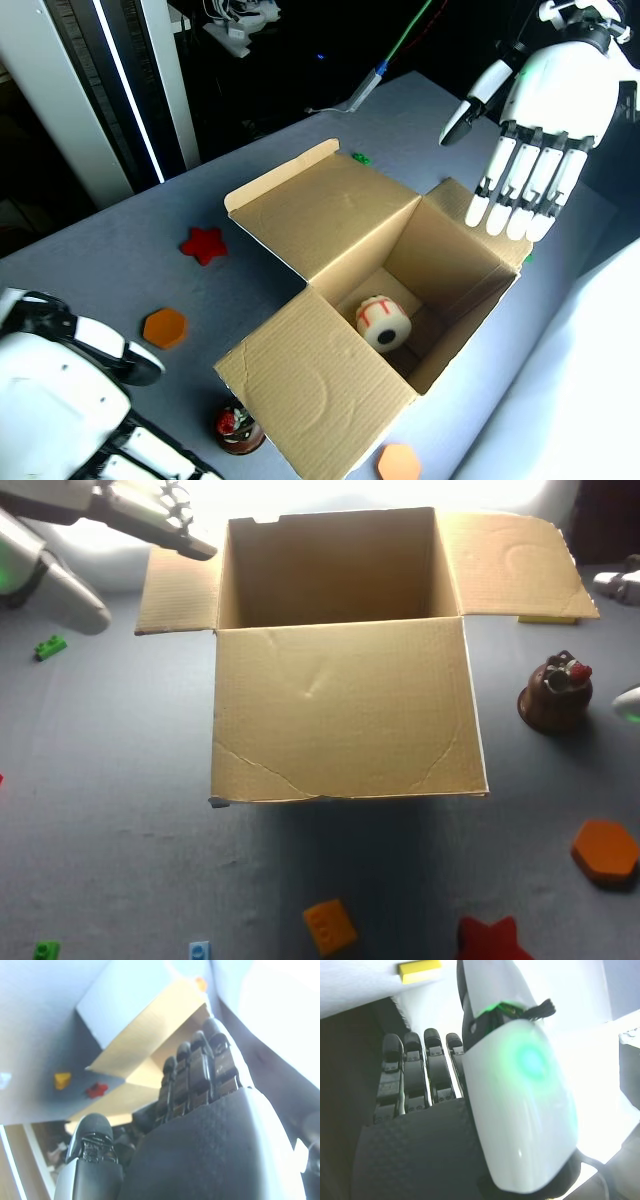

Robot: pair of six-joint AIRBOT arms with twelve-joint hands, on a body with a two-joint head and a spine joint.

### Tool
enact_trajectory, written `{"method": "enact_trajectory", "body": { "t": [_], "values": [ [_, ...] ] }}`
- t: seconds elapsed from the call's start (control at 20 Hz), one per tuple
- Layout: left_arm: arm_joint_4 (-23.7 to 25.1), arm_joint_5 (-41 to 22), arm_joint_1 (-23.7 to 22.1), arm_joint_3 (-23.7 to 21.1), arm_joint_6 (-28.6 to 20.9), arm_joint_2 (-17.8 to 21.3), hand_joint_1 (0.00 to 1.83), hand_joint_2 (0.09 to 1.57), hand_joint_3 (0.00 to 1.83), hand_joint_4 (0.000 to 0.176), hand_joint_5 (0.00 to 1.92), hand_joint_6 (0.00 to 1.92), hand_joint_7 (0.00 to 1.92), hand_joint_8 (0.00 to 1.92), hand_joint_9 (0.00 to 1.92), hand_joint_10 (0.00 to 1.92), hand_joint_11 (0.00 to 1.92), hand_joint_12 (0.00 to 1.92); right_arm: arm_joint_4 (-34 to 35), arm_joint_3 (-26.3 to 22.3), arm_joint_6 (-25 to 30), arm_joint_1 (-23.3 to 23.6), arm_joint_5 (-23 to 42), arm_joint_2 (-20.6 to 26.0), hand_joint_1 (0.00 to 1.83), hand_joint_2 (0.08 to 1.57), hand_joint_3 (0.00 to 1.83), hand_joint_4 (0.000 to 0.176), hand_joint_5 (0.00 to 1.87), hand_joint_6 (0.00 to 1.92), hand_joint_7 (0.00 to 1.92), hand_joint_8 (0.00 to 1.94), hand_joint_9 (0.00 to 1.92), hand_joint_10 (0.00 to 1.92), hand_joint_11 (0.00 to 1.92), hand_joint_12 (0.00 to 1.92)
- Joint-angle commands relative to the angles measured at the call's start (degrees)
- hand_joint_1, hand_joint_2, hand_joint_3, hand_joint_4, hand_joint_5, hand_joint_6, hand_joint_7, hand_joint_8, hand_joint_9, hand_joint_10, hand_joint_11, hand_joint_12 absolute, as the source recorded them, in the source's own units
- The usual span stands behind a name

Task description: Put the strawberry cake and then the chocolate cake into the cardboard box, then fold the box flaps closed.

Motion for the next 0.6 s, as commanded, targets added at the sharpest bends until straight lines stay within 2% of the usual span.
{"method": "enact_trajectory", "body": {
  "t": [0.0,0.2,0.25,0.35,0.5,0.55],
  "values": [
    [-3.6,1.9,-0.13,-0.02,-0.02,1.43,0.0,1.26,0.01,0.0,0.1,0.0,0.12,0.01,0.12,0.01,0.0,0.49,-1.12,0.86,0.43,-0.15,4.31,-0.15,1.11,1.02,0.0,0.0,0.02,0.0,0.1,0.0,0.1,0.01,0.0,0.4],
    [-2.9,2.16,3.35,-1.43,1.24,5.48,0.0,1.27,0.01,0.0,0.12,0.0,0.13,0.0,0.12,0.0,0.0,0.53,-1.12,4.28,0.77,-0.65,6.49,-5.14,1.13,1.01,0.0,0.0,0.05,0.01,0.12,0.01,0.11,0.01,0.0,0.33],
    [-3.27,2.38,4.47,-1.86,1.41,6.22,0.0,1.27,0.01,0.0,0.12,0.0,0.12,0.0,0.12,0.0,0.0,0.53,-1.12,4.82,0.76,-0.65,6.9,-6.03,1.07,1.02,0.0,0.0,0.03,0.01,0.1,0.0,0.09,0.0,0.0,0.33],
    [-5.27,3.5,7.71,-3.58,2.34,8.35,0.0,1.26,0.0,0.0,0.11,0.0,0.11,0.0,0.1,0.0,0.0,0.48,-1.11,6.37,0.75,-0.89,7.83,-8.27,1.13,1.02,0.0,0.0,0.03,0.0,0.09,0.0,0.07,0.0,0.0,0.23],
    [-10.06,6.24,12.68,-7.66,5.13,10.93,0.0,1.27,0.0,0.0,0.1,0.0,0.09,0.0,0.08,0.0,0.0,0.41,-1.1,7.92,0.7,-1.52,8.52,-10.59,1.16,1.01,0.0,0.0,0.04,0.01,0.09,0.0,0.07,0.0,0.0,0.18],
    [-11.56,6.98,14.01,-8.77,5.59,11.49,0.0,1.27,0.01,0.0,0.09,0.0,0.1,0.0,0.08,0.0,0.0,0.41,-1.1,8.09,0.49,-1.75,8.56,-11.07,1.12,1.02,0.0,0.0,0.03,0.0,0.09,0.0,0.08,0.0,0.0,0.25]
  ]
}}
